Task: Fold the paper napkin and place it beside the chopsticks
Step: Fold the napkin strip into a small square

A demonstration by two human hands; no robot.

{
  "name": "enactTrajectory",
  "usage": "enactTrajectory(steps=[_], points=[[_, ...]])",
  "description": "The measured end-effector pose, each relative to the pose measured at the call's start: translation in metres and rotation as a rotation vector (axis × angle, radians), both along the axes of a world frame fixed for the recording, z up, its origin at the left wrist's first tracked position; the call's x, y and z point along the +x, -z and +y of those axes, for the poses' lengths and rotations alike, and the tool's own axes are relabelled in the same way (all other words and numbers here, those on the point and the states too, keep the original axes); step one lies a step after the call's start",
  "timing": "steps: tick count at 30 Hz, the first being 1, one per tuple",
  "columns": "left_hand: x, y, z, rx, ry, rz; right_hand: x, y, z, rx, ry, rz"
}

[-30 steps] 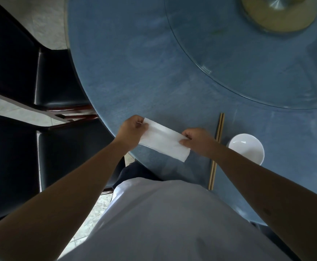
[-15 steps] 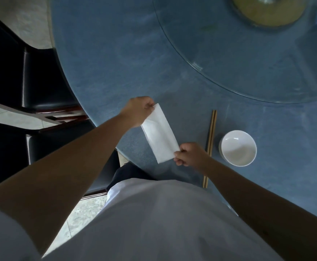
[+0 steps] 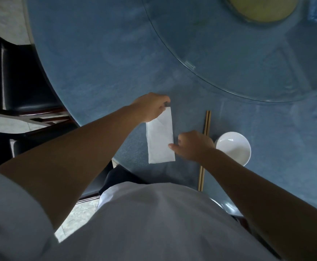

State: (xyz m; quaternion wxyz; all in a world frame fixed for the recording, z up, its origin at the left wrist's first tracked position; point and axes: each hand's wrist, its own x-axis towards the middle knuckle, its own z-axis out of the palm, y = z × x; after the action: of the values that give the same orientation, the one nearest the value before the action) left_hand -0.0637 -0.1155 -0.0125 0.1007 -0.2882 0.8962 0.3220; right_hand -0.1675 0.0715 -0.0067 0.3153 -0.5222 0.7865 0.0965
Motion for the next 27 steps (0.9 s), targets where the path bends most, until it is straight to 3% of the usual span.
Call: enactTrajectory(steps=[6, 12, 15, 21, 27], points=[[0.026, 0.018, -0.005, -0.186, -0.172, -0.017, -0.028, 0.012, -0.053, -0.192, 0.051, -0.016], [0.061, 0.043, 0.022, -0.314, -0.134, -0.123, -0.033, 0.030, -0.069, -0.312, -0.080, 0.061], [0.066, 0.049, 0.030, -0.307, -0.167, -0.116, -0.033, 0.036, -0.066, -0.370, -0.126, 0.048], [0.062, 0.044, 0.027, -0.261, -0.263, -0.018, -0.031, 0.041, -0.073, -0.473, 0.026, -0.072], [0.057, 0.039, 0.021, -0.159, -0.344, 0.063, -0.029, 0.038, -0.080, -0.461, 0.004, -0.102]])
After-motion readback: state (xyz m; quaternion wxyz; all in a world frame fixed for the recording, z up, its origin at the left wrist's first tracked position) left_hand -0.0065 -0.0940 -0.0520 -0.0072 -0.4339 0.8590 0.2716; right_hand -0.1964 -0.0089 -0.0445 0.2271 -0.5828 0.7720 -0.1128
